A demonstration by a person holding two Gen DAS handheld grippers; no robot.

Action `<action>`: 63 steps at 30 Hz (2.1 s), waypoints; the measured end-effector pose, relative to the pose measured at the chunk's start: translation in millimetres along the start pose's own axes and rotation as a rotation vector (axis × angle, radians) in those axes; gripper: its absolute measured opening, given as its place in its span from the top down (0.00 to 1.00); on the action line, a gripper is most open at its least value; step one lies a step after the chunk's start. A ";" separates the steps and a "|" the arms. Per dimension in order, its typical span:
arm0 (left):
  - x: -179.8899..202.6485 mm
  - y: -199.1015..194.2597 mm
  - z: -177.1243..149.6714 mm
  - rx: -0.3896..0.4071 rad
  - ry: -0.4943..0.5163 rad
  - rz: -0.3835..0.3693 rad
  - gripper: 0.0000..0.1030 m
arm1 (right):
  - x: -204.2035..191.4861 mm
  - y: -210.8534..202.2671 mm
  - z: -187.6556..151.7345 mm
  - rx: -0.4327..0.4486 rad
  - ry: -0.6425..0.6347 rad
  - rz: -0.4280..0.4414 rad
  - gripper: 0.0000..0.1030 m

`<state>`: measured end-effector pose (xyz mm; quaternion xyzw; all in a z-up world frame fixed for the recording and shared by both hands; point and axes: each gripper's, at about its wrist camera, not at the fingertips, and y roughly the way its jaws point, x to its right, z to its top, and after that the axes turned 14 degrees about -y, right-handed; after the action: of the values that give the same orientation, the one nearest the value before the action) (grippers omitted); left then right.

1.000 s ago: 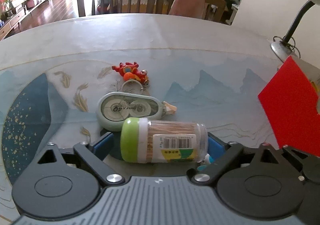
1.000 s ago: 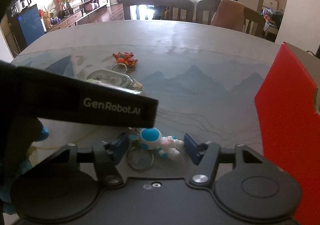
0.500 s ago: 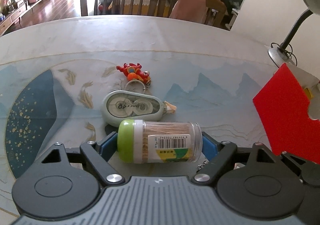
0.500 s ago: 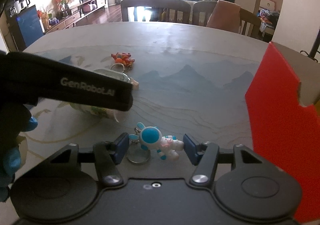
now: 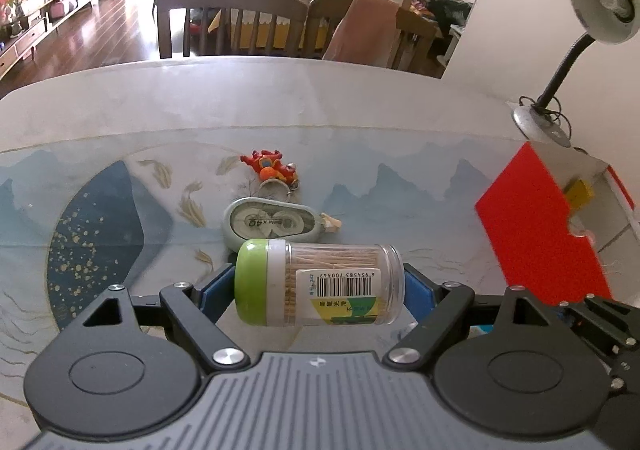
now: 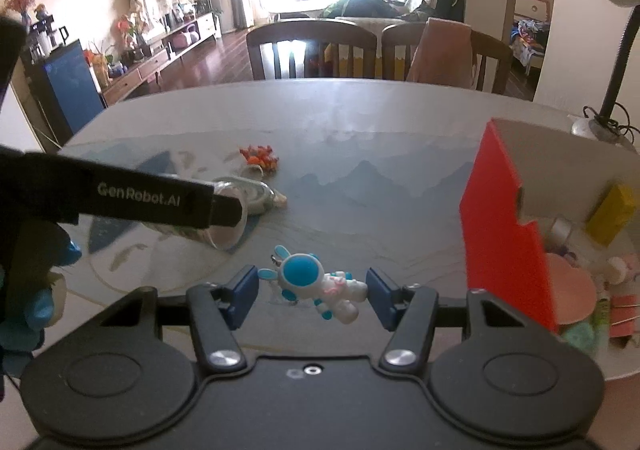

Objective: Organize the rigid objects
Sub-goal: 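Carry the jar and bunny keychain with both tools over the red box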

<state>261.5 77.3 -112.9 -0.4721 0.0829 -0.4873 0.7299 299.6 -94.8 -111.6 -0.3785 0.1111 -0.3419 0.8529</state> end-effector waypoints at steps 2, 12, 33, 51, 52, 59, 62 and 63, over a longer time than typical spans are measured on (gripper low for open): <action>2.4 -7.4 0.0 0.000 0.000 -0.002 0.16 | 4.0 -11.6 4.0 0.006 0.002 -0.003 0.43; 32.8 -47.9 4.3 0.037 0.034 -0.037 0.16 | 33.9 -68.2 20.6 0.051 0.011 -0.021 0.43; 117.4 -63.2 -4.9 0.043 0.124 -0.064 0.20 | 124.4 -118.2 -6.6 0.084 0.034 -0.084 0.43; 86.4 33.3 -73.8 -0.134 0.371 -0.122 0.18 | 145.9 -101.3 -36.6 -0.001 0.119 -0.116 0.43; 86.0 35.4 -75.1 -0.132 0.382 -0.129 0.18 | 145.8 -100.0 -37.4 -0.005 0.124 -0.120 0.43; 82.0 45.5 -76.6 -0.124 0.397 -0.178 0.17 | 144.8 -90.4 -38.7 -0.031 0.151 -0.145 0.43; 84.3 49.8 -77.2 -0.114 0.408 -0.177 0.17 | 144.9 -88.2 -38.2 -0.035 0.157 -0.155 0.43; 85.1 50.9 -77.8 -0.111 0.415 -0.175 0.17 | 145.1 -87.6 -37.9 -0.036 0.158 -0.157 0.43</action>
<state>292.0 -33.2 -165.3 -0.4067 0.2165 -0.6300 0.6251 346.5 -255.2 -64.5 -0.3733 0.1541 -0.4343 0.8051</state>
